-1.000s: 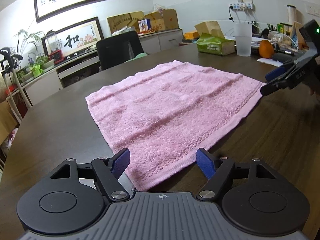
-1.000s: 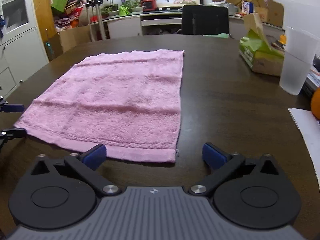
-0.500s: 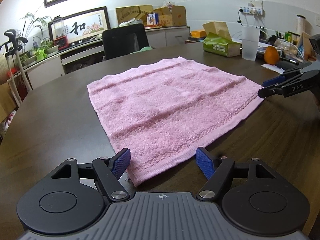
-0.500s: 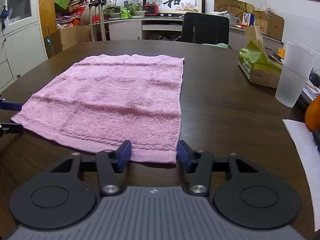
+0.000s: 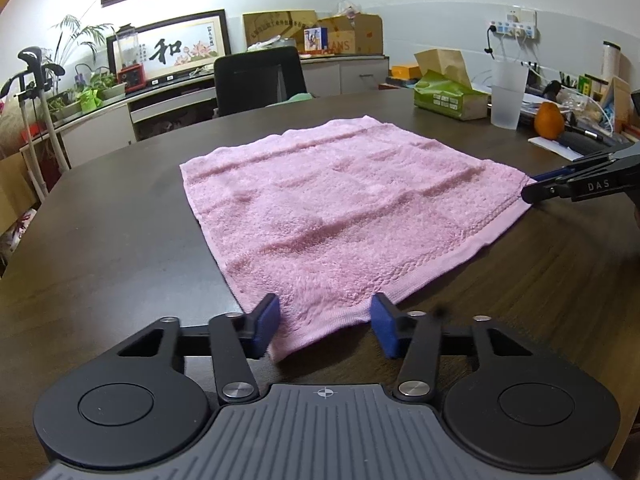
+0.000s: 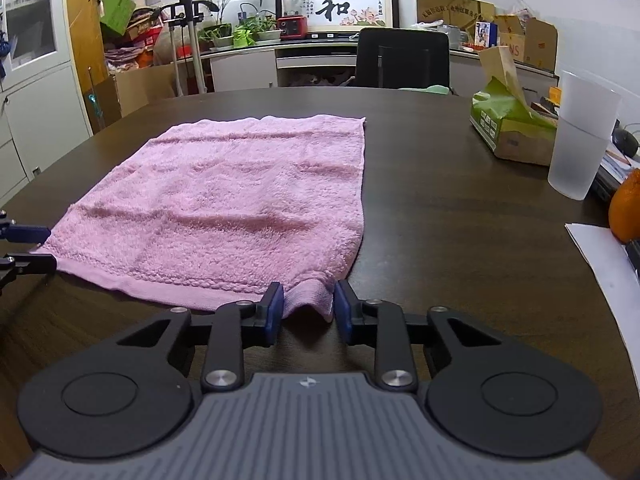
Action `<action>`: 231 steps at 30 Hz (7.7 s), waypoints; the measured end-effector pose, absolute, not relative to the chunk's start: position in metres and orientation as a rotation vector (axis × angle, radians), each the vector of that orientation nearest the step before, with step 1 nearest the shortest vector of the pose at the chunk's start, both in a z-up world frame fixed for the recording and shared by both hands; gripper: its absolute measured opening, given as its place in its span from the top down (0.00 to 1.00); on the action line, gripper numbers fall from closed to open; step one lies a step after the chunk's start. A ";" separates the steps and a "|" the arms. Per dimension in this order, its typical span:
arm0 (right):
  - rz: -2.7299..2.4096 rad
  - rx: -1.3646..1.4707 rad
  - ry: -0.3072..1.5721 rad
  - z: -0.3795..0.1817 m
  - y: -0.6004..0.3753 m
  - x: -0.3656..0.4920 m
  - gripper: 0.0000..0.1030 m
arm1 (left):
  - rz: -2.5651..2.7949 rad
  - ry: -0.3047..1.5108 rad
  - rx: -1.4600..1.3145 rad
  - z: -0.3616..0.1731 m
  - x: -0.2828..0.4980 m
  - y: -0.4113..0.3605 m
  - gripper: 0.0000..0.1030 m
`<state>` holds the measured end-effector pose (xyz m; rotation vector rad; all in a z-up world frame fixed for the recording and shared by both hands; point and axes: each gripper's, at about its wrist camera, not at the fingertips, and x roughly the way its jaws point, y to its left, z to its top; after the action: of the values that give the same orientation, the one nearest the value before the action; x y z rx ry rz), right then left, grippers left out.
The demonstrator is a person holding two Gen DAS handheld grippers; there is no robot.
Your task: Fold towel
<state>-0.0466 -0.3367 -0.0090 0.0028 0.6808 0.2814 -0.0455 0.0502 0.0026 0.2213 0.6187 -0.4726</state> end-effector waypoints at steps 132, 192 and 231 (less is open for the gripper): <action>0.324 0.436 0.376 0.071 -0.362 -0.028 0.93 | -0.461 0.376 0.411 0.060 -0.063 0.039 0.96; 0.316 0.388 0.795 -0.006 -0.351 0.137 0.65 | -0.203 0.672 0.285 0.013 0.122 0.025 0.91; 0.082 0.293 0.702 -0.006 -0.348 0.144 0.93 | -0.078 0.678 0.193 0.019 0.137 0.051 0.84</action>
<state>0.1441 -0.3485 -0.0060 0.2927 0.7016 0.0823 0.1372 0.0514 0.0188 0.1925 0.6781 -0.0783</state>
